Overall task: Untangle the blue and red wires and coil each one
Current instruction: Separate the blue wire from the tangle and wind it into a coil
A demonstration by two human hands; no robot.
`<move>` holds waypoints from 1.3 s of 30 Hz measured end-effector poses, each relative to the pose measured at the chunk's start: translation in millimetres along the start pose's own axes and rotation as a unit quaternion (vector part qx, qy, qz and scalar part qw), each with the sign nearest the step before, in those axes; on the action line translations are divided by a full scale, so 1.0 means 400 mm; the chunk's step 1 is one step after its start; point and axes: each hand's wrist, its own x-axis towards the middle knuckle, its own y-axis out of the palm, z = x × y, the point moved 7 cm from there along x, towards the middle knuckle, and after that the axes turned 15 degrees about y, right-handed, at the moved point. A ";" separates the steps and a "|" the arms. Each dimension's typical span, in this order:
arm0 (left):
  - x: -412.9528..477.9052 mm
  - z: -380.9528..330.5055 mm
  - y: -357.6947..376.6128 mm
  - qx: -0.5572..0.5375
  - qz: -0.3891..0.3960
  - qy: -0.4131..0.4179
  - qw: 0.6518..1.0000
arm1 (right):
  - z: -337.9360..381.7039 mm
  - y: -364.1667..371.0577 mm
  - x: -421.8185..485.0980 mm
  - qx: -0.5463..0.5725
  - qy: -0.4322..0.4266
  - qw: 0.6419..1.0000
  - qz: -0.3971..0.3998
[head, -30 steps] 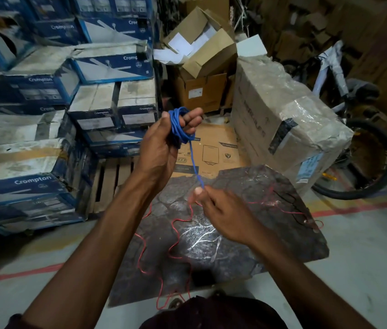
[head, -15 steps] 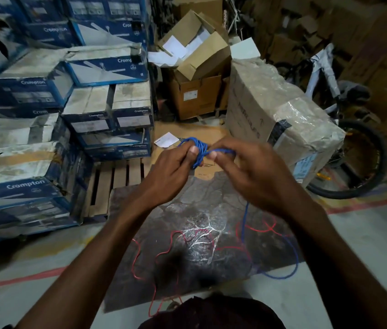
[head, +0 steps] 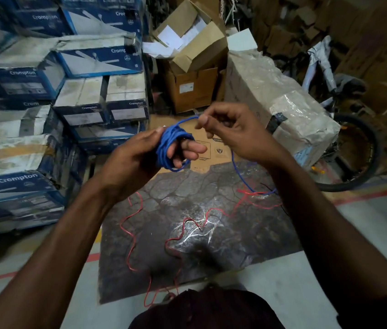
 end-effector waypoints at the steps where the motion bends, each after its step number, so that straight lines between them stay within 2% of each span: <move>1: 0.000 -0.009 0.004 -0.048 -0.014 0.004 0.999 | -0.010 0.014 -0.004 0.015 0.004 1.000 -0.014; 3: 0.004 -0.024 0.005 -0.167 -0.032 0.014 0.985 | -0.039 0.047 -0.011 0.050 0.011 0.998 -0.044; 6: 0.021 -0.060 0.011 -0.361 -0.028 0.035 0.931 | -0.100 0.110 -0.028 0.080 0.044 0.993 -0.071; 10: 0.050 -0.083 -0.014 -0.426 -0.080 0.056 0.899 | -0.160 0.193 -0.065 0.084 0.074 0.992 -0.064; 13: 0.060 -0.098 -0.055 -0.357 -0.144 0.085 0.919 | -0.184 0.238 -0.097 0.035 0.118 0.991 -0.042; 17: 0.079 -0.134 -0.118 -0.309 -0.214 0.130 0.917 | -0.183 0.278 -0.154 -0.110 0.128 0.986 -0.015; 19: 0.088 -0.148 -0.164 -0.232 -0.264 0.162 0.922 | -0.167 0.293 -0.183 -0.193 0.113 0.975 -0.009; 21: 0.090 -0.146 -0.194 -0.085 -0.291 0.177 0.936 | -0.137 0.299 -0.204 -0.276 0.081 0.958 -0.012; 22: 0.085 -0.140 -0.203 0.036 -0.294 0.175 0.939 | -0.115 0.299 -0.212 -0.309 0.057 0.949 -0.018; 24: 0.069 -0.121 -0.207 0.297 -0.260 0.153 0.906 | -0.053 0.284 -0.223 -0.340 0.001 0.940 -0.035; 25: 0.061 -0.103 -0.205 0.391 -0.222 0.138 0.883 | -0.019 0.273 -0.227 -0.342 -0.024 0.938 -0.041; 28: 0.031 -0.041 -0.200 0.513 -0.113 0.069 0.848 | 0.073 0.228 -0.218 -0.325 -0.074 0.941 -0.057; 30: 0.004 -0.001 -0.189 0.534 -0.042 0.014 0.844 | 0.114 0.186 -0.190 -0.303 -0.096 0.945 -0.075; 33: -0.038 0.030 -0.157 0.476 0.037 -0.030 0.878 | 0.135 0.093 -0.120 -0.268 -0.092 0.948 -0.145; 36: -0.060 0.030 -0.133 0.391 0.066 -0.061 0.916 | 0.114 0.026 -0.044 -0.218 -0.071 0.956 -0.185; 39: -0.065 0.013 -0.105 0.259 0.051 -0.067 0.962 | 0.074 0.013 0.018 -0.188 -0.064 0.962 -0.190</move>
